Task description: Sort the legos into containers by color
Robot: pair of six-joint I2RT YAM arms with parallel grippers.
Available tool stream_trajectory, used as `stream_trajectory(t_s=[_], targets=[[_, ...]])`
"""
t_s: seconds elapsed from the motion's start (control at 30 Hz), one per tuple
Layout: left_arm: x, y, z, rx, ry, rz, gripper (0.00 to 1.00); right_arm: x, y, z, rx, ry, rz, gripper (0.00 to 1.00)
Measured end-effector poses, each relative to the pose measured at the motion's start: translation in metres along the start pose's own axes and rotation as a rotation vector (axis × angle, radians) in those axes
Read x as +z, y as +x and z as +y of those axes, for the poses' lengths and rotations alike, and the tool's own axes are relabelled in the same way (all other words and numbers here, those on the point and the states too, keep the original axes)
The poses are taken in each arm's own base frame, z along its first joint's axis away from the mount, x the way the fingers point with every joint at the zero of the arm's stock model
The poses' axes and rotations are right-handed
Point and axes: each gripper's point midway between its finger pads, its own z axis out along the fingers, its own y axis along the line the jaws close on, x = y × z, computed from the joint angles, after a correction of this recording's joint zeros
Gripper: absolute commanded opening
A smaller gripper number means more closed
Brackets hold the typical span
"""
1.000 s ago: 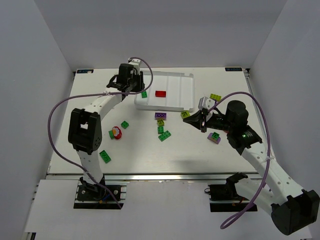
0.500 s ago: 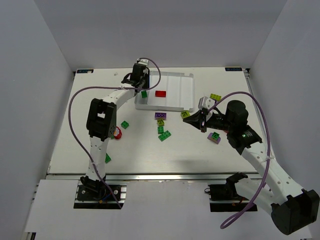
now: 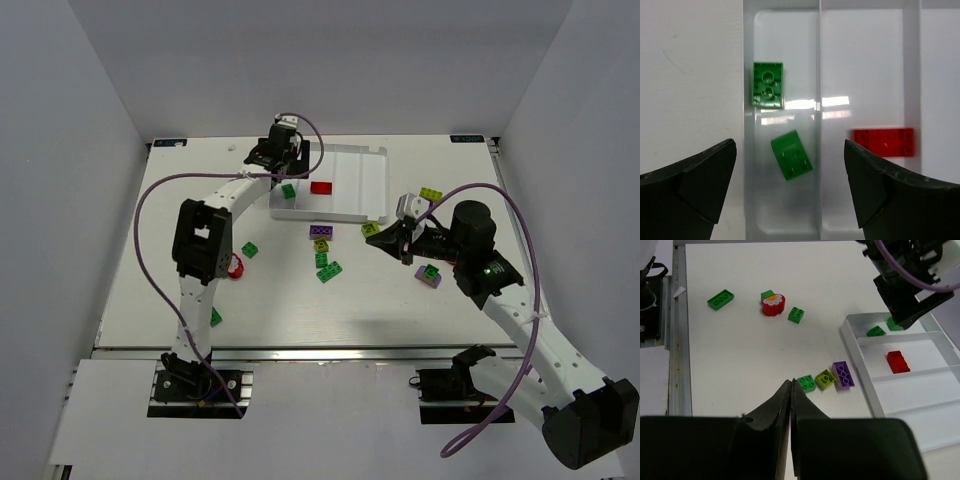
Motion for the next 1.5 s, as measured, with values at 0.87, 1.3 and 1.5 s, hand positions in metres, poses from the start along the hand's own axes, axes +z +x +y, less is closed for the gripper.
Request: stream_trajectory(t_s=[0.87,1.3,1.5], targets=[[-0.291,0.010,0.027,-0.117,0.352,-0.413,0.98,0.054,0.153,0.063,-0.369,-0.605,0.385,0.78],[-0.309,0.015,0.043,-0.096,0.305,-0.486,0.98,0.118,0.215,0.002,-0.377,-0.684,0.589,0.65],[-0.309,0.015,0.043,-0.094,0.304,-0.485,0.98,0.120,0.228,0.000,-0.347,-0.698,0.632,0.64]])
